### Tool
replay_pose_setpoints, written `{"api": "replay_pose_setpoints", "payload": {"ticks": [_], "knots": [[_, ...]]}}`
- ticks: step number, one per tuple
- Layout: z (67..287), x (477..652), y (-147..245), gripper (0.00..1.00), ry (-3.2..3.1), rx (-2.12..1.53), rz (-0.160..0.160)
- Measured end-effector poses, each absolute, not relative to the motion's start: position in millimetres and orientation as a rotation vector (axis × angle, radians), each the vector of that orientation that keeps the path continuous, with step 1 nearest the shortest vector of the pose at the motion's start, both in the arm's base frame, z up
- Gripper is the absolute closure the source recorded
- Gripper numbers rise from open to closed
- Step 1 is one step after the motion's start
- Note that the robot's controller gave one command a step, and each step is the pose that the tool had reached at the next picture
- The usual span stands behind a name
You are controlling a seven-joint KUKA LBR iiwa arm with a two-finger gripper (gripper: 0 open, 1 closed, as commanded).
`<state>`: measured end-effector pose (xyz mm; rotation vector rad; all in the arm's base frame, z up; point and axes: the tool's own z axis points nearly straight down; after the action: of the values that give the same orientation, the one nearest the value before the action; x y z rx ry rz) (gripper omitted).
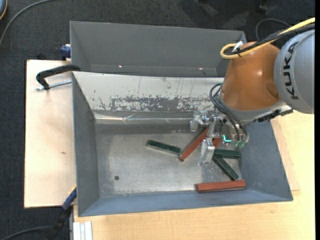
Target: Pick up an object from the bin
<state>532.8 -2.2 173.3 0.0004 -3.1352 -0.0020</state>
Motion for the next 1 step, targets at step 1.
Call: {"api": "replay_pose_setpoints", "payload": {"ticks": [1], "knots": [[66.7,571.5,8.6,0.0,-3.133,-0.127,-0.003]]}}
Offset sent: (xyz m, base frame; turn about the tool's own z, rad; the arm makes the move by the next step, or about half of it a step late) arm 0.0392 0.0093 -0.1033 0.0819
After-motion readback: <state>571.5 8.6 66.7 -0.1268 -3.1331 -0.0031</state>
